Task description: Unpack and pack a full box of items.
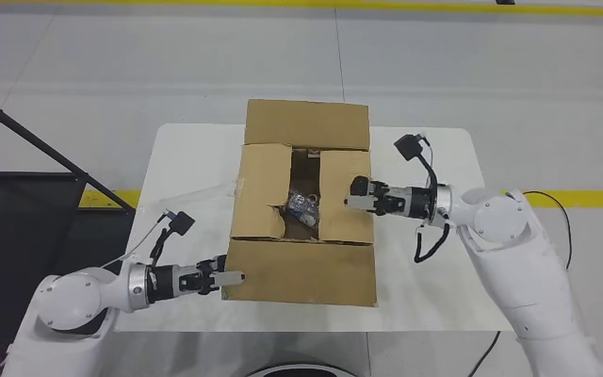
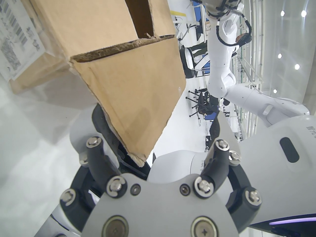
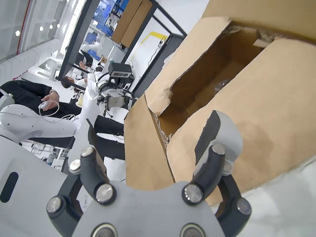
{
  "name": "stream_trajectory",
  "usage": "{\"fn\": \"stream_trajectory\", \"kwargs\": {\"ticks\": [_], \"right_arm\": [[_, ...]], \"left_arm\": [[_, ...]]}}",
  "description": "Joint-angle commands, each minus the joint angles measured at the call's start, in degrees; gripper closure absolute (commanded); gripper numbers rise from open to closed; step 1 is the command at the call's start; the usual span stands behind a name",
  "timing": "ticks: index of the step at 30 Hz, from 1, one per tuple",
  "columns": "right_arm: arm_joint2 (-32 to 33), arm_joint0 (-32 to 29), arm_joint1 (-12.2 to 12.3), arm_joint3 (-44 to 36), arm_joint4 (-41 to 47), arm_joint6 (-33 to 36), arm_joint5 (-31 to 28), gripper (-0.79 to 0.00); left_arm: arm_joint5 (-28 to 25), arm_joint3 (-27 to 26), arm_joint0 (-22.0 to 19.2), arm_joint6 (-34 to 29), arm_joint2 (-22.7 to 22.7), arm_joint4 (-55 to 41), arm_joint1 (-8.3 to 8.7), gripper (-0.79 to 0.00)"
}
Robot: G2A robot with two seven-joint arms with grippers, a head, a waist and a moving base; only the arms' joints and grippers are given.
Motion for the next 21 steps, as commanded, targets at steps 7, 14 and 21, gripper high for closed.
{"fn": "stream_trajectory", "kwargs": {"ticks": [7, 14, 21], "right_arm": [[0.31, 2.52, -0.75, 5.93, 7.44, -3.95, -5.72, -0.785], [-3.94, 12.03, -2.98, 20.61, 10.99, -6.78, -8.79, -0.785], [-9.99, 20.25, -6.16, 34.8, 10.99, -10.47, -11.3, -0.785]], "left_arm": [[1.52, 2.38, -2.62, -1.05, 1.14, -5.77, 0.5, -0.785], [2.6, 3.82, -4.45, 0.07, 0.9, -12.25, 0.78, -0.785], [3.71, 4.14, -5.55, 3.18, 0.46, -16.31, 0.98, -0.785]]}}
